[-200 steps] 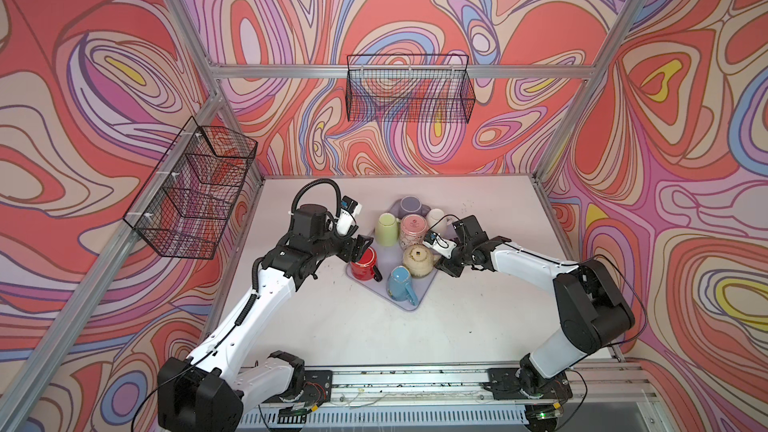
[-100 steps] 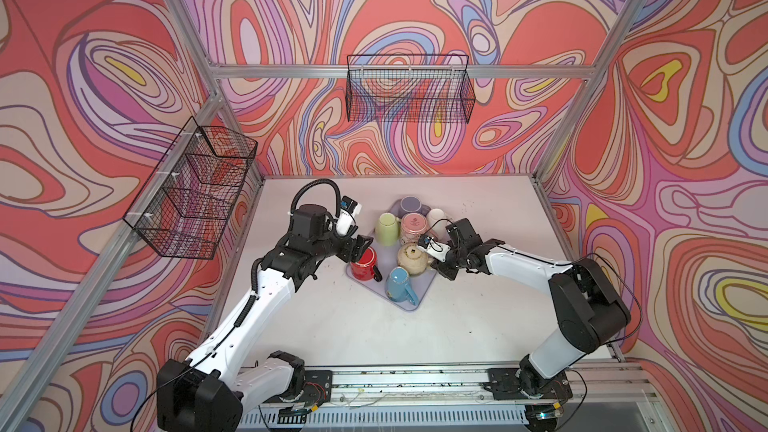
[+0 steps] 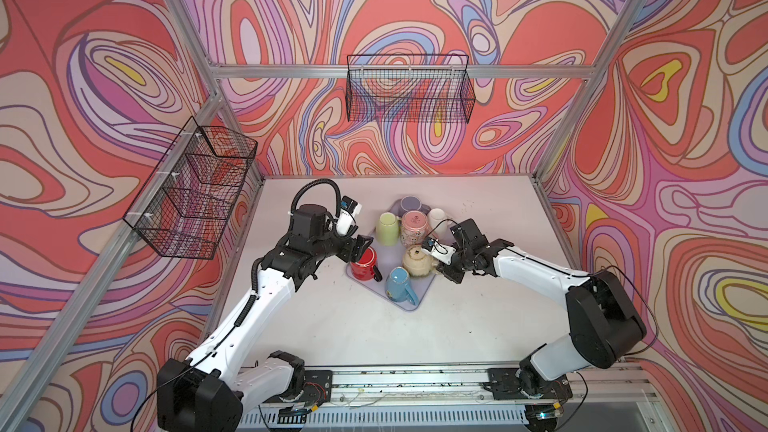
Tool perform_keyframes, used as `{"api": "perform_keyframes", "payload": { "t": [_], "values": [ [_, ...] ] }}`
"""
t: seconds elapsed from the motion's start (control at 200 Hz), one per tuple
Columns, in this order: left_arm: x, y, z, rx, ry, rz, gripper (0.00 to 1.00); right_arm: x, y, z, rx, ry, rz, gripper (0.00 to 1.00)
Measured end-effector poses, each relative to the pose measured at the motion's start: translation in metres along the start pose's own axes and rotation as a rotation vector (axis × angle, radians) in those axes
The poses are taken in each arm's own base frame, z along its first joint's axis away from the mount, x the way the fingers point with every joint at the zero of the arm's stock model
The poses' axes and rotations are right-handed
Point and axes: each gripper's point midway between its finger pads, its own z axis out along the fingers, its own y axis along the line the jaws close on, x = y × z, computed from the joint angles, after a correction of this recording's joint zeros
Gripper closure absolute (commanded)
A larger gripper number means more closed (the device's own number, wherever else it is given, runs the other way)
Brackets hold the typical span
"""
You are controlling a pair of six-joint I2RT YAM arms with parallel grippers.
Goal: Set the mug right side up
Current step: 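Grasp the cream mug handle with the right gripper and lift it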
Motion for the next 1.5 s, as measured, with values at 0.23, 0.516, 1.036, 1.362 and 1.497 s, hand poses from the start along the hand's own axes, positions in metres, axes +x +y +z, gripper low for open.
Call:
{"api": "perform_keyframes", "payload": {
  "t": [0.23, 0.516, 1.036, 1.362, 1.497],
  "values": [
    [0.001, 0.001, 0.002, -0.004, 0.006, -0.002, 0.24, -0.015, -0.005, -0.04, 0.07, -0.072, 0.008, 1.0],
    [0.004, 0.003, 0.006, -0.007, 0.016, -0.016, 0.25, -0.031, -0.007, -0.076, 0.136, -0.188, 0.074, 1.0],
    [-0.024, -0.016, 0.019, 0.17, -0.176, -0.254, 0.24, -0.085, -0.039, -0.121, 0.154, -0.602, 0.443, 1.0],
    [-0.06, -0.033, 0.037, 0.405, -0.318, -0.415, 0.23, -0.118, -0.073, -0.153, -0.004, -0.875, 0.635, 1.0],
    [-0.074, -0.044, 0.04, 0.473, -0.355, -0.42, 0.22, -0.129, -0.064, -0.154, -0.106, -0.91, 0.645, 1.0]
  ]
}}
